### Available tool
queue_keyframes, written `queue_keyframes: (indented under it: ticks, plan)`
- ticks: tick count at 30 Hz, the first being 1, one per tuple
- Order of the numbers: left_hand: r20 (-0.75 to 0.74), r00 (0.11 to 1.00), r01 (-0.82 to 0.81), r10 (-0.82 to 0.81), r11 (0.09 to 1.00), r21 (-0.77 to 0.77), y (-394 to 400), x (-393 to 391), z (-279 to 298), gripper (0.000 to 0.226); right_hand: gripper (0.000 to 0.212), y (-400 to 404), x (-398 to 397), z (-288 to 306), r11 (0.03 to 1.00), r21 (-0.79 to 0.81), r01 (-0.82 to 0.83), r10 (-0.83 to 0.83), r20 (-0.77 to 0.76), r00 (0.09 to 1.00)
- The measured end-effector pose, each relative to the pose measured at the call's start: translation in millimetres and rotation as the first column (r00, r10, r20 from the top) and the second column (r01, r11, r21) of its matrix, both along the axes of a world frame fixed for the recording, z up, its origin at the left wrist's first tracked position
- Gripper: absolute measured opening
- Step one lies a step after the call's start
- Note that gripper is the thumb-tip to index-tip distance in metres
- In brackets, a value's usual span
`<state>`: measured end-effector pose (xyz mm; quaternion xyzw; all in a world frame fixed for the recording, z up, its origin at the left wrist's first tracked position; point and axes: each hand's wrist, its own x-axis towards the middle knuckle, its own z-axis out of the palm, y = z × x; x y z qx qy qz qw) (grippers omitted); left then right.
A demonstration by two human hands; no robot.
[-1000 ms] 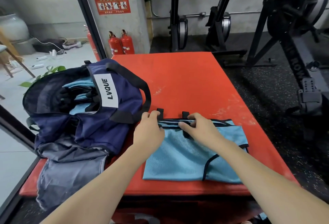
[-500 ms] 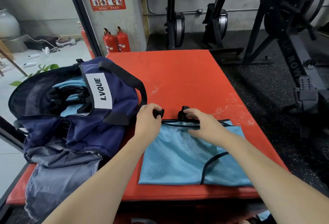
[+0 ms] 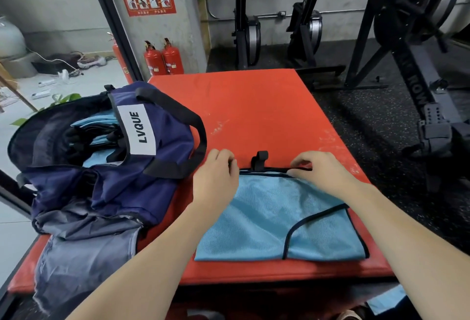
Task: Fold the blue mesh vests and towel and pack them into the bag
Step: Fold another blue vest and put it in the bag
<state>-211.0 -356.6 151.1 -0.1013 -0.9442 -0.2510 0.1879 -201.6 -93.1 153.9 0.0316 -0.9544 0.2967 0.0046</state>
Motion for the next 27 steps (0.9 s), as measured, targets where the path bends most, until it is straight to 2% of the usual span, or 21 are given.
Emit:
queue_keyframes:
  ticks: [2,6,13,15,19,23,25,27]
  plan:
    - [0.074,0.997,0.029,-0.022,0.995,-0.097,9,11,1,0.012,0.02,8,2,3,1.0,0.007,-0.019,0.019,0.03,0.999]
    - [0.203,0.978,0.007,0.049,0.963,-0.268,17,20,-8,0.028,0.022,22,5,-4,0.996,0.092,0.009,-0.013,0.042,0.999]
    - [0.195,0.98,0.032,0.023,0.961,-0.274,24,-3,-27,0.04,0.007,32,12,1,0.981,0.19,0.043,-0.052,0.044,0.998]
    - [0.235,0.972,0.089,-0.021,0.956,-0.28,34,-11,-29,0.05,0.002,36,17,7,0.98,0.196,0.027,-0.047,0.097,0.994]
    - [0.379,0.92,0.235,-0.097,0.911,-0.338,69,-29,-24,0.07,0.013,36,33,13,0.982,0.186,-0.03,-0.009,0.206,0.979]
    - [0.439,0.871,0.421,-0.219,0.794,-0.44,111,-38,-21,0.066,0.017,26,56,13,0.993,0.024,-0.111,0.097,0.332,0.938]
    - [0.458,0.852,0.473,-0.252,0.747,-0.468,125,-37,-18,0.062,0.018,27,65,13,0.993,0.009,-0.115,0.106,0.331,0.938]
    - [0.463,0.848,0.481,-0.258,0.742,-0.467,129,-30,-14,0.06,0.017,31,71,13,0.994,0.016,-0.107,0.098,0.297,0.95]
